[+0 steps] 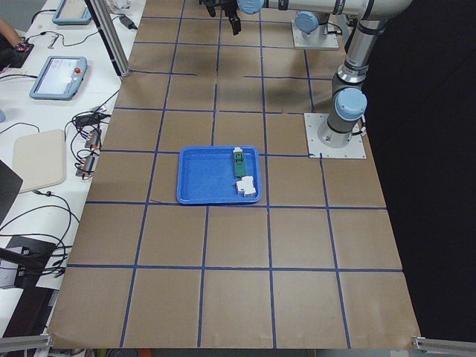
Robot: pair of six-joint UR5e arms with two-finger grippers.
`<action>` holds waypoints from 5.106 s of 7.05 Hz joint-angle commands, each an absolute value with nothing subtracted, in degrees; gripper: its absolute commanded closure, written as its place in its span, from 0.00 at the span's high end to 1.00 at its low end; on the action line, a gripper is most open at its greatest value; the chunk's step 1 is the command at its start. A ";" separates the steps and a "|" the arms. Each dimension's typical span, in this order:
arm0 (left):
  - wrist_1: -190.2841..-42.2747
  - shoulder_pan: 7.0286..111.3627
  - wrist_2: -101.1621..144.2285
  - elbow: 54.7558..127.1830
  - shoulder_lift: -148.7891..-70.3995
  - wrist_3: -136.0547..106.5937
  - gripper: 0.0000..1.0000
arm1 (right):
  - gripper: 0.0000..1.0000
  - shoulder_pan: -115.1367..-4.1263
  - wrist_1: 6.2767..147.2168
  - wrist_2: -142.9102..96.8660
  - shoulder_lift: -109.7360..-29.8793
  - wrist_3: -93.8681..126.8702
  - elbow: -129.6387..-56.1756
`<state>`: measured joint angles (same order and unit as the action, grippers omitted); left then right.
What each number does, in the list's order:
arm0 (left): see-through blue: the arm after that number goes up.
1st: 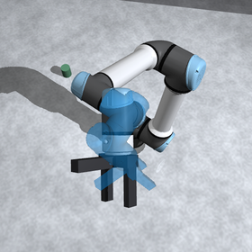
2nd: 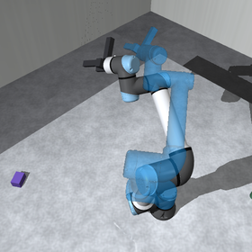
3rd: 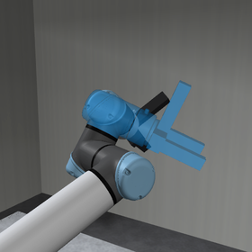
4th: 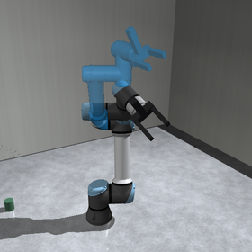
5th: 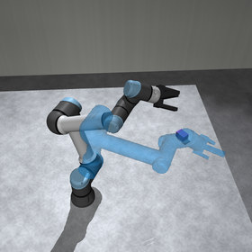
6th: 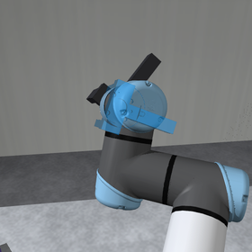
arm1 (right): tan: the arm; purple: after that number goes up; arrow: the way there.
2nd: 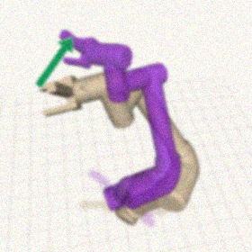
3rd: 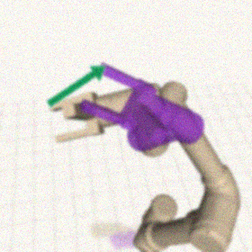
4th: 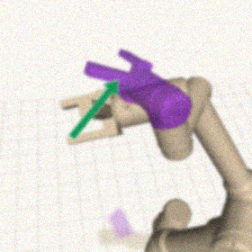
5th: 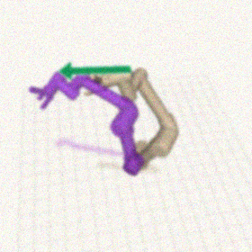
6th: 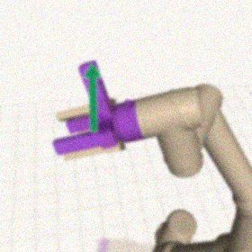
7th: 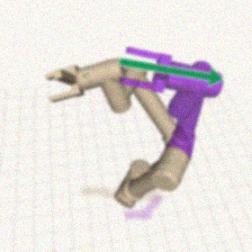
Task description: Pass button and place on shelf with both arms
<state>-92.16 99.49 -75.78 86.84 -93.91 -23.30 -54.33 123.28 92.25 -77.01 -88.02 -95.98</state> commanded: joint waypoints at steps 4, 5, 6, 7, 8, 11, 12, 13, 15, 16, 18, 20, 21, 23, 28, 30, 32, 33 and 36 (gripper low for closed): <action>-96.96 98.53 -91.14 83.14 -93.60 1.05 1.00 | 0.95 -47.46 122.00 92.11 -73.56 -89.39 -95.98; -92.59 98.18 -90.71 83.84 -93.43 0.88 1.00 | 1.00 -47.81 121.99 92.11 -74.70 -88.95 -95.98; -92.03 97.22 -91.05 83.93 -93.08 0.97 1.00 | 1.00 -48.86 121.12 92.20 -76.53 -85.46 -96.06; -91.41 95.29 -90.97 84.02 -92.99 0.97 1.00 | 1.00 -51.56 117.46 92.89 -78.21 -79.43 -96.06; -91.41 94.75 -90.97 84.28 -92.73 0.62 1.00 | 1.00 -55.86 113.85 93.94 -81.01 -72.49 -96.06; -91.41 94.57 -90.35 84.38 -92.64 0.09 1.00 | 1.00 -77.62 104.16 94.74 -85.69 -38.01 -95.28; -91.41 94.48 -90.35 84.38 -92.64 -0.09 1.00 | 1.00 -84.83 102.15 95.18 -87.26 -27.79 -94.93; -91.41 94.48 -90.35 84.38 -92.64 -0.09 1.00 | 1.00 -87.25 95.43 93.88 -87.88 -15.07 -93.70; -91.41 94.48 -90.35 84.38 -92.64 -0.09 1.00 | 1.00 -88.59 92.39 87.81 -87.10 -2.36 -88.35; -91.41 94.48 -90.35 84.38 -92.64 -0.09 1.00 | 1.00 -89.03 90.46 89.02 -87.53 -1.85 -87.63; -91.41 94.48 -90.26 84.38 -92.64 -0.18 1.00 | 1.00 -89.03 87.63 89.38 -89.47 1.73 -87.45; -91.41 94.48 -90.26 84.38 -92.64 -0.18 1.00 | 1.00 -89.21 88.06 89.92 -88.86 4.20 -87.54; -91.41 94.48 -90.26 84.29 -92.72 -0.18 1.00 | 1.00 -89.21 88.94 89.91 -88.42 3.96 -87.37; -91.41 94.48 -90.26 84.37 -92.64 -0.18 1.00 | 1.00 -89.12 88.77 90.17 -88.42 3.69 -87.10; -91.41 94.48 -90.26 84.29 -92.64 -0.18 1.00 | 1.00 -89.12 88.77 89.74 -87.89 2.47 -87.10; -91.41 94.57 -90.26 84.29 -92.72 -0.18 1.00 | 1.00 -89.12 88.86 89.91 -87.89 2.37 -87.19; -91.41 94.57 -90.26 84.29 -92.72 -0.18 1.00 | 1.00 -89.03 88.94 89.83 -87.80 2.37 -87.10; -91.41 94.57 -90.26 84.29 -92.64 -0.18 1.00 | 1.00 -89.03 88.95 89.82 -87.80 2.37 -87.10; -91.49 94.66 -90.26 84.29 -92.64 -0.18 1.00 | 1.00 -89.03 88.86 89.74 -87.89 2.46 -87.10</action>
<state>-91.46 94.60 -90.26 84.32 -92.64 -0.18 -89.04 88.93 89.75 -87.88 2.45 -87.13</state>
